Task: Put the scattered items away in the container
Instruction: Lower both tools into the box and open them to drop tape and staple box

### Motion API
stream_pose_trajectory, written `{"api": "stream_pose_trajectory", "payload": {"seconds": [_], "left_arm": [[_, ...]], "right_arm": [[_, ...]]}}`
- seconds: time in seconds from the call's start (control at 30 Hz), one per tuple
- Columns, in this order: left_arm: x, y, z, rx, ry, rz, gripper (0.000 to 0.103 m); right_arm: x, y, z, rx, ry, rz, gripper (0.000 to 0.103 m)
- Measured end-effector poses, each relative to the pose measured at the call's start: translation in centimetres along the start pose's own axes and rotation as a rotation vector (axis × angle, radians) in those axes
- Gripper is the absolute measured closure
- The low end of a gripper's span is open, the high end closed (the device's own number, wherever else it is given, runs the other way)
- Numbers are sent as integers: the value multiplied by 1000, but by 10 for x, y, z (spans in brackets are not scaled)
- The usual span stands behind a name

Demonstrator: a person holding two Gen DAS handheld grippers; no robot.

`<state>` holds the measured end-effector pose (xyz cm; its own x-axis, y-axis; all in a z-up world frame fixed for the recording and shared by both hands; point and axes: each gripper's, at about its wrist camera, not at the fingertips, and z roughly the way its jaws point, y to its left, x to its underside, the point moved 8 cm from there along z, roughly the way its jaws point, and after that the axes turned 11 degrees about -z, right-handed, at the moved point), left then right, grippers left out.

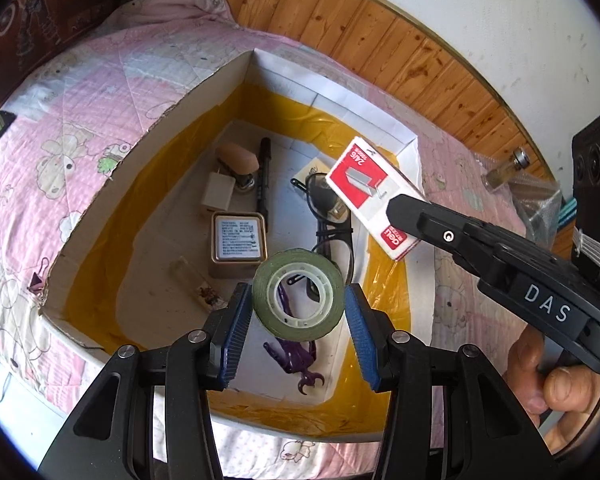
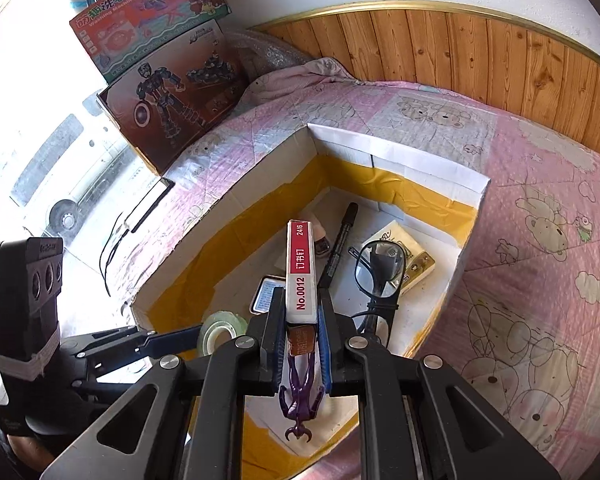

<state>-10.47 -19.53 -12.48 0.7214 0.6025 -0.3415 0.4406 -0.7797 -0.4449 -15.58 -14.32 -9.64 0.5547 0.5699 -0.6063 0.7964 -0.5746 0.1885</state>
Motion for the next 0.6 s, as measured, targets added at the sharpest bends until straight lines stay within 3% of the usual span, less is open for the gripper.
{"api": "stream_pose_trajectory", "payload": {"seconds": [0.43,0.6], "left_arm": [[-21,-9,32,27,60,-12,53],[-26,-4,45,39,94,-54,52]], "right_arm": [[-27,-16,44,19,69,-7,87],[-30,-27,64,7,100,29,82]]}}
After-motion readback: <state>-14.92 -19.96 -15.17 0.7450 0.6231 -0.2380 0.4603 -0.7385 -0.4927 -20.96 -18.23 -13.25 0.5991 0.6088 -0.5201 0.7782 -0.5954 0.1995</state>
